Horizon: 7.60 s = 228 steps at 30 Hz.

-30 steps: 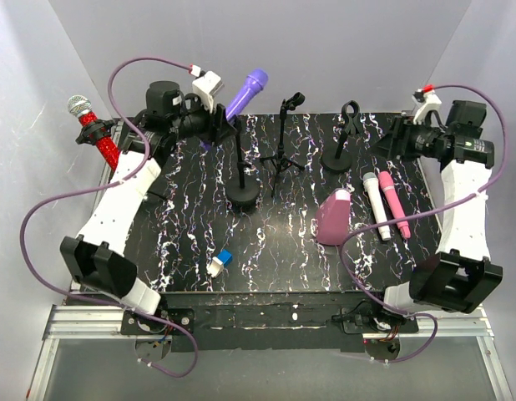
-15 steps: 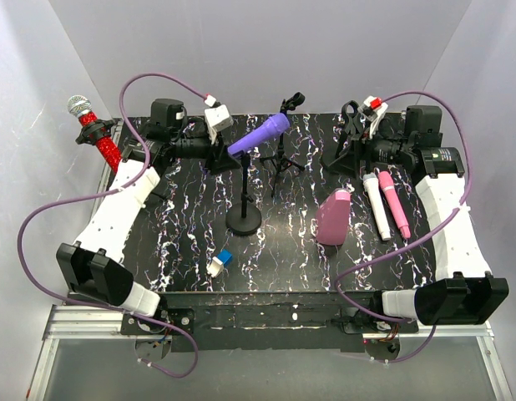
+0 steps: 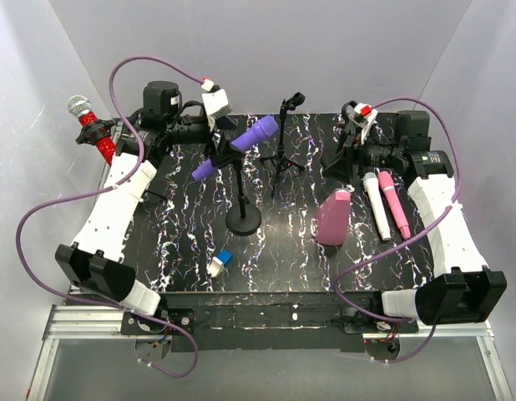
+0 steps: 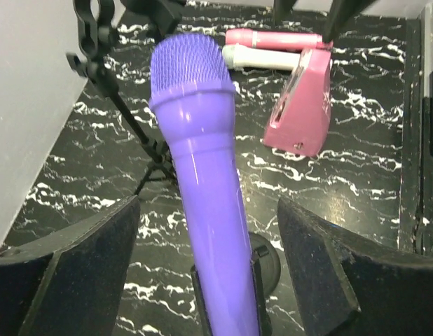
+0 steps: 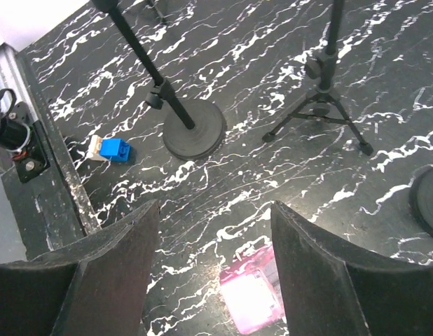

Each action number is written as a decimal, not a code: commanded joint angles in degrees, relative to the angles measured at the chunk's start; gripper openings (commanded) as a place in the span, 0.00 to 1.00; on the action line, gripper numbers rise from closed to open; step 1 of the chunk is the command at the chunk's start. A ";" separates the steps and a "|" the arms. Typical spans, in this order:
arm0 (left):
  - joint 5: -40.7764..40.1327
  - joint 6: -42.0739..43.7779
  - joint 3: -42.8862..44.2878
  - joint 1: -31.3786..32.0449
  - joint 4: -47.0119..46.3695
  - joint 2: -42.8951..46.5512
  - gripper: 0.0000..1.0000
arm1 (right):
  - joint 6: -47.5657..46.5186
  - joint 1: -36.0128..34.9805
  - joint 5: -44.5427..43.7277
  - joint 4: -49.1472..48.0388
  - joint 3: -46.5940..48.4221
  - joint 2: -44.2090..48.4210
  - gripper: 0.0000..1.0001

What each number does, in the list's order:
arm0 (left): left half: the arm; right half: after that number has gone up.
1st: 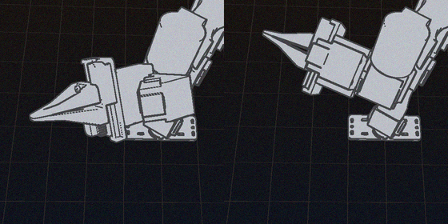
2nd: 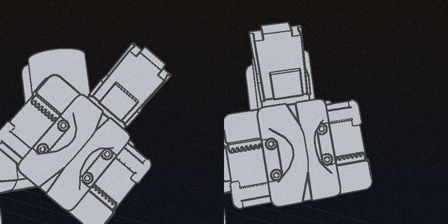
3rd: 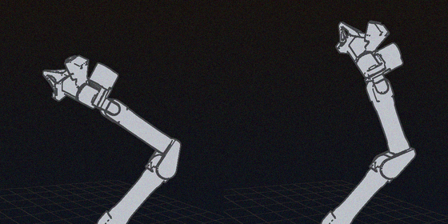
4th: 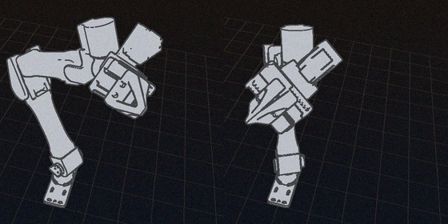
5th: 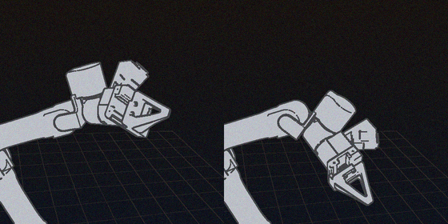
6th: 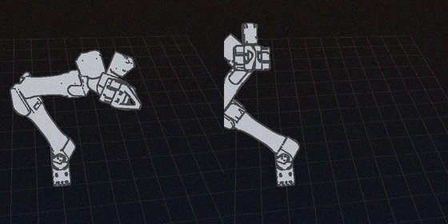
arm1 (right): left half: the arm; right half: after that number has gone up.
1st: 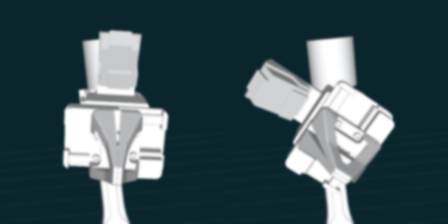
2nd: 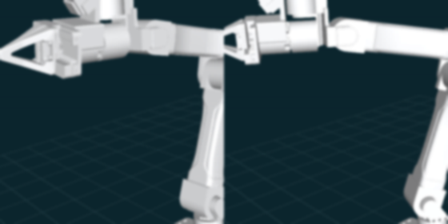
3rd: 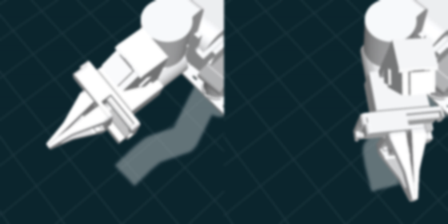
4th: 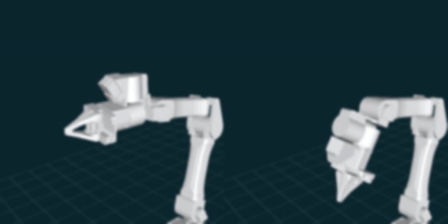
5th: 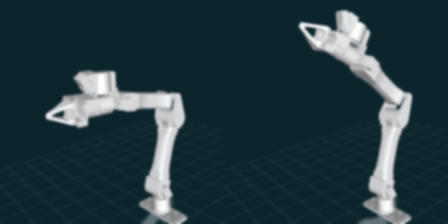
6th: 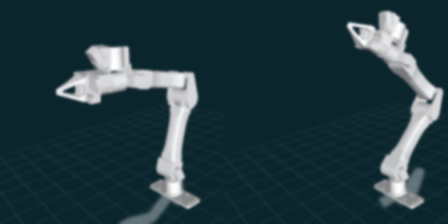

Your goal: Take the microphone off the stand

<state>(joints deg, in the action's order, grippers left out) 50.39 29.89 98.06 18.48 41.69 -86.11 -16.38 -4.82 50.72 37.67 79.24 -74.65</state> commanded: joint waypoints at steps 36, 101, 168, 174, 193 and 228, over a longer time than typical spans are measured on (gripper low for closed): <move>-16.81 2.48 27.09 12.46 23.18 -14.79 0.13 | 23.75 -29.45 -10.37 -58.39 -22.63 -3.93 0.74; -25.78 -10.82 47.57 12.46 16.93 -18.92 0.00 | 12.52 -38.51 -37.09 -76.08 -25.28 -21.59 0.01; -20.07 -41.49 27.62 8.41 -17.44 -10.13 0.00 | 30.19 -29.72 -28.75 -48.13 22.01 -16.49 0.72; -20.16 -41.93 26.92 8.41 -17.52 -9.78 0.00 | 27.63 -29.72 -27.52 -49.36 19.64 -15.17 0.49; -14.70 -30.16 24.91 8.33 -19.54 -7.24 0.77 | 12.71 -22.35 -44.03 -39.00 13.40 2.48 0.01; -32.44 -36.12 15.30 8.77 -22.52 -3.71 0.98 | -17.38 23.54 -47.11 -1.47 -0.15 -23.15 0.01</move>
<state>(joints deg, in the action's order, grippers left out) 26.96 -5.08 108.90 27.14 22.33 -91.59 -31.81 17.93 2.02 34.28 73.76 -92.92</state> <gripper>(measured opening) 0.981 0.457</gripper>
